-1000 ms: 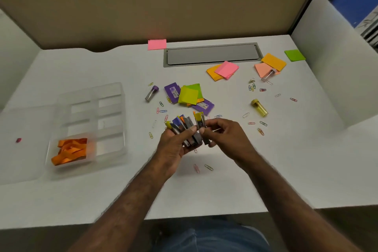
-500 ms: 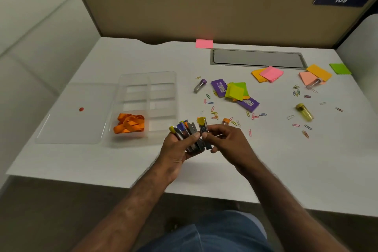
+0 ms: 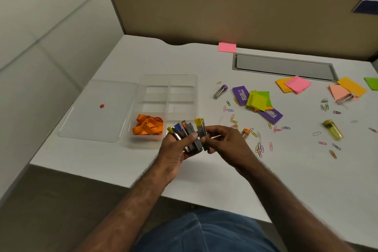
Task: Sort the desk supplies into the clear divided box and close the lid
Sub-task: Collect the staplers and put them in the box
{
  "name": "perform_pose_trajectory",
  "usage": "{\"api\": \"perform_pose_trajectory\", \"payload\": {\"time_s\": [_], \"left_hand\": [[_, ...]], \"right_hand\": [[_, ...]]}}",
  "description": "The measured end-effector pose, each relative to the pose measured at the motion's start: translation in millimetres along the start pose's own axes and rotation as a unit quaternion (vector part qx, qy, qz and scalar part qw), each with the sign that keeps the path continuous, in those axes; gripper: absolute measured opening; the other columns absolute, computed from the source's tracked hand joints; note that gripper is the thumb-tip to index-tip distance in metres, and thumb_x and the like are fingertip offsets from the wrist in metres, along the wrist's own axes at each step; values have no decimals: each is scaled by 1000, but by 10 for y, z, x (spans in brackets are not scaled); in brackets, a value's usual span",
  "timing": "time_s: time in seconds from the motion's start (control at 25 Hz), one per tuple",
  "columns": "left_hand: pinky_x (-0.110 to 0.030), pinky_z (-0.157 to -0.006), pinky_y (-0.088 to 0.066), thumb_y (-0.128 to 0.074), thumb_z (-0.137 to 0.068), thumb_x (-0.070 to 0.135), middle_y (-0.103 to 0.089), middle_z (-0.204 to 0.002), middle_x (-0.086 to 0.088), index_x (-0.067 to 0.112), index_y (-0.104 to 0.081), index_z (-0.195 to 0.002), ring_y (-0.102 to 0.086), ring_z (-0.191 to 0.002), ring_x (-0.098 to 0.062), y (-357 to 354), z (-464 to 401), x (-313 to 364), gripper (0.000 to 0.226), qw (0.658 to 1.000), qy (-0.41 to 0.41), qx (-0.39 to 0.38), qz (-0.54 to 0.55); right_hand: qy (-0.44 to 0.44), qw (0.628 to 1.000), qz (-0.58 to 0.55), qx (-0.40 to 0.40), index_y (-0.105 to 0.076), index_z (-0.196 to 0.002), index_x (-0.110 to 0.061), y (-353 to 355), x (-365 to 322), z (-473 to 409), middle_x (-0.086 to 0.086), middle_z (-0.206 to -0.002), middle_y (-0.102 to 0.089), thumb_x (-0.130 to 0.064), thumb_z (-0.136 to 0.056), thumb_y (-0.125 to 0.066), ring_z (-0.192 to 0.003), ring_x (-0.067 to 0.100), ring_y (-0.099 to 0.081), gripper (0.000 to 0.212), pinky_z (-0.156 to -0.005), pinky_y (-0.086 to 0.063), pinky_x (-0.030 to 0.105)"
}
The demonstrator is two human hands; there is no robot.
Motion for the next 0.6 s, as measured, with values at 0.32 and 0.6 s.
{"api": "perform_pose_trajectory", "payload": {"time_s": [0.32,0.6], "left_hand": [[-59,-95,-57,-78,-89,24,-74,-121,-12,19,-62,-131,-72,-112,-33,285,-173,170,45,998,-11,56,-24],[-51,-87,-62,-78,-90,18,-76,-119,-8,31,-64,-124,-74,-108,-31,737,-381,379,39,997,-33,63,-26]], "right_hand": [[0,999,-7,-45,-77,-109,-36,-211,-114,-381,-11,-87,-77,-33,-92,-73,-74,13,-75,17,-64,-58,20],[0,998,-21,-58,-78,-111,-28,-569,-329,-743,-5,-89,-76,-27,-92,-73,-77,15,-75,20,-72,-64,31]]}}
Point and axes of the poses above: each hand's wrist, its own z-axis away from the middle knuckle, its own y-axis out of the back of the hand, x = y × z, the point moved 1 cm from there along -z, towards the middle knuckle
